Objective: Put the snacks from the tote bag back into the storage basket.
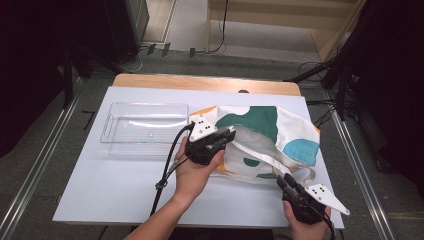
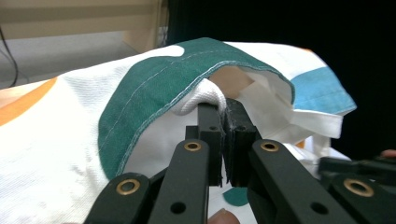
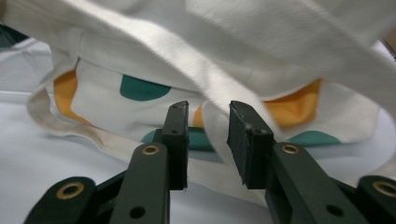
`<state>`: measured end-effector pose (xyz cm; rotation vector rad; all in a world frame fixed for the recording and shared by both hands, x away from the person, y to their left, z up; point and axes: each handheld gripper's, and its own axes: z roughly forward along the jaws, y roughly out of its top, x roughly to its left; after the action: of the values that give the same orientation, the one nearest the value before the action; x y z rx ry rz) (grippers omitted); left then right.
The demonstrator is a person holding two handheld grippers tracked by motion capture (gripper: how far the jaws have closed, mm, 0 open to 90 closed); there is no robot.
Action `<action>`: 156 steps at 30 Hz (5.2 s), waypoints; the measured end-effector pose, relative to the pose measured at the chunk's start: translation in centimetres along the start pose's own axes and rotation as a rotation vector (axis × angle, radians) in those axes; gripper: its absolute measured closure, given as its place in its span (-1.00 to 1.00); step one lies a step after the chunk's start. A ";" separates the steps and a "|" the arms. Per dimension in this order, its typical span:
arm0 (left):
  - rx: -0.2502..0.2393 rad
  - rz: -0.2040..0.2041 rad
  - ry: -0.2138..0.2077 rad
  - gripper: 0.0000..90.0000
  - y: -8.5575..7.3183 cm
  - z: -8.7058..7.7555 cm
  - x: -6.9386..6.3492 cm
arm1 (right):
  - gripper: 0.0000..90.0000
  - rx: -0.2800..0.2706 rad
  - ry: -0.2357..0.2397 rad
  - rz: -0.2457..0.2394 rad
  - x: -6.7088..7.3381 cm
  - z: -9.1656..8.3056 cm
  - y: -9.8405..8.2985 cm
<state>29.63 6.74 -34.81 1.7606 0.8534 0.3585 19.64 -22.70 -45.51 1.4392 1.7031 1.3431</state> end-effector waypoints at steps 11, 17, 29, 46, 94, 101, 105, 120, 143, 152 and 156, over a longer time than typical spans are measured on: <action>0.021 -0.001 -0.005 0.93 -1.2 0.4 0.8 | 0.80 -0.086 0.016 0.048 -2.8 -2.5 1.4; 0.019 0.013 -0.007 0.94 -1.2 0.5 0.4 | 0.86 -0.042 0.091 0.012 -0.7 -0.3 1.3; 0.039 0.017 -0.027 0.96 -1.7 0.7 -0.1 | -0.22 -0.033 0.174 -0.149 5.2 4.8 4.0; 0.083 0.026 0.115 -0.01 -9.1 0.2 1.2 | 0.97 -0.126 0.110 -0.141 2.1 4.4 6.6; 0.179 0.038 0.071 0.90 -12.2 0.6 2.2 | -0.28 0.062 -0.038 -0.355 2.1 8.2 7.7; 0.187 0.060 0.070 0.90 -12.7 0.4 2.1 | -0.39 0.082 -0.031 -0.390 2.8 8.6 7.0; 0.201 0.053 0.072 0.90 -12.8 0.3 2.3 | 0.15 0.013 -0.024 -0.341 2.6 8.0 7.2; 0.310 0.114 0.101 0.94 -13.8 -0.6 2.0 | 0.94 -0.067 0.001 -0.236 -1.0 7.6 14.3; 0.042 0.075 0.131 0.01 -9.0 -3.5 1.5 | 0.08 0.042 0.154 -0.064 -4.5 10.6 14.0; 0.009 0.130 0.240 -0.12 -5.5 -1.7 0.8 | -0.60 0.021 0.137 -0.057 -3.5 6.9 12.8; 0.018 0.131 0.268 -0.09 -4.4 -0.7 1.4 | -0.66 -0.001 0.128 -0.059 -2.9 5.1 11.7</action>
<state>28.53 8.87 -38.82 1.8157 0.9327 0.6870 29.66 -24.45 -37.22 1.3159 1.8109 1.4310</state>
